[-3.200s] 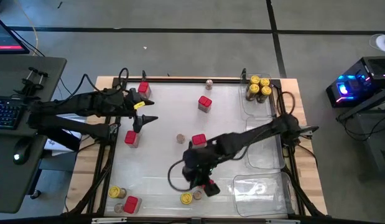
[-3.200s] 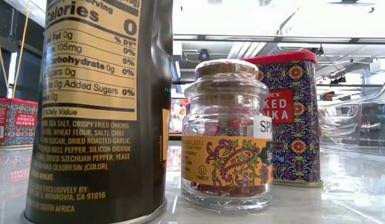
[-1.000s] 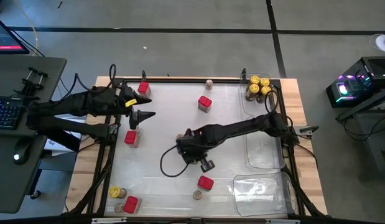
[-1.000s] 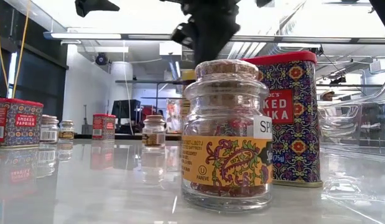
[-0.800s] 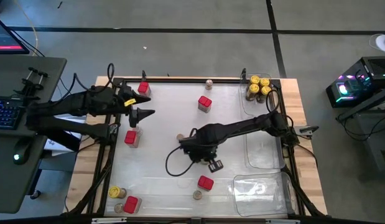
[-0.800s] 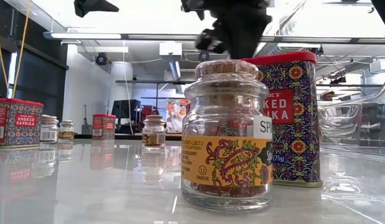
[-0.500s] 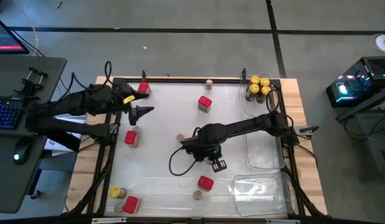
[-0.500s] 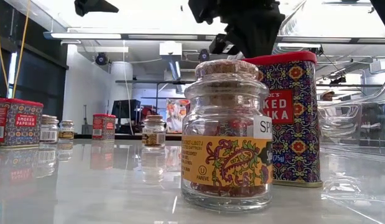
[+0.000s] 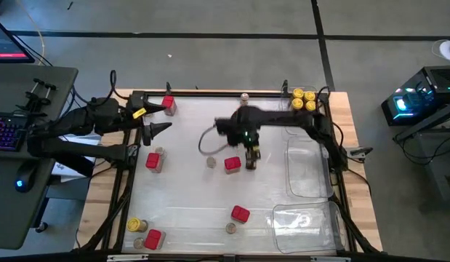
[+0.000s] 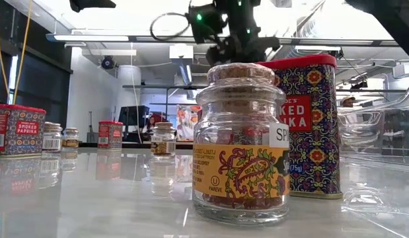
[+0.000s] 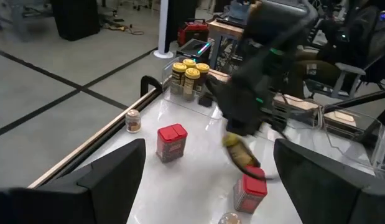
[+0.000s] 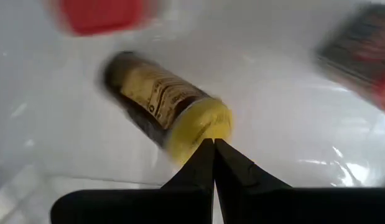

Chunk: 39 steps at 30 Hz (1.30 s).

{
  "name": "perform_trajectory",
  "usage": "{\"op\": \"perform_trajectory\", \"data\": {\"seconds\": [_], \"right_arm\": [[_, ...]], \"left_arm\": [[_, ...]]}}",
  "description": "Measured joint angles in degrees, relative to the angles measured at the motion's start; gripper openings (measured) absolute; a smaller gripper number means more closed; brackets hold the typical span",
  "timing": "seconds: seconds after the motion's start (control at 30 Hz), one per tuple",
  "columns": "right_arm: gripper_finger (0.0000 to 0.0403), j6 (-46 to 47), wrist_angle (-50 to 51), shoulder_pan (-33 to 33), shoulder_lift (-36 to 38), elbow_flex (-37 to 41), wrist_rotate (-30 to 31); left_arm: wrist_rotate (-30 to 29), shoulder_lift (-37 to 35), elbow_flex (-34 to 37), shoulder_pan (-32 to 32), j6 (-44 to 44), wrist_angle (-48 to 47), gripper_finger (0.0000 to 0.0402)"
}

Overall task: Sort spices by type
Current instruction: Put the yellow seasoning bottle into the top transparent bin

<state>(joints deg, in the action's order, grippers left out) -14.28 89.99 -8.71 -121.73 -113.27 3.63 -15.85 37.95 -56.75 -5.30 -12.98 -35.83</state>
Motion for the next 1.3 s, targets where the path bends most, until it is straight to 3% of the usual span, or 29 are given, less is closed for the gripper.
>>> {"op": "perform_trajectory", "data": {"seconds": [0.3,0.5,0.6,0.73,0.83,0.93,1.03,1.1,1.2,1.3], "right_arm": [[0.0000,-1.11,0.02,-8.45,1.53,-0.02,-0.60],[0.0000,0.86,-0.73,-11.25,9.06,0.74,-3.71],[0.0000,4.78,-7.24,-12.97,17.57,8.98,-4.18],[0.0000,14.25,-20.20,-13.02,34.27,30.09,-5.46],[0.0000,28.19,-31.34,-9.85,45.51,45.90,-7.06],[0.0000,44.26,-44.34,-6.15,52.06,54.73,-7.20],[0.0000,55.26,-55.10,-4.17,53.59,58.48,-5.63],[0.0000,59.60,-59.28,-3.66,52.73,59.35,-5.17],[0.0000,64.66,-63.06,-3.66,50.52,59.56,-5.63],[0.0000,66.96,-64.38,-3.68,48.12,59.56,-5.60]], "left_arm": [[-0.56,-1.72,0.00,0.00,-2.79,-0.40,0.0341],[-1.24,-1.59,0.00,0.02,-4.30,-0.42,0.0341],[-1.43,-1.61,0.00,0.02,-9.79,-0.40,0.0341],[-3.17,-1.61,0.00,0.02,-15.21,-0.40,0.0341],[-6.08,-1.18,0.00,0.02,-16.51,-0.31,0.0341],[-11.72,-0.21,0.00,0.01,-19.73,-0.12,0.0341],[-17.86,1.55,0.00,-1.10,-23.19,1.46,0.0341],[-18.06,3.04,0.00,-2.83,-23.88,3.92,0.0341],[-14.26,5.31,0.00,-6.39,-23.79,7.58,0.0341],[-6.88,7.96,-0.02,-10.38,-22.29,9.75,0.0341]]}}
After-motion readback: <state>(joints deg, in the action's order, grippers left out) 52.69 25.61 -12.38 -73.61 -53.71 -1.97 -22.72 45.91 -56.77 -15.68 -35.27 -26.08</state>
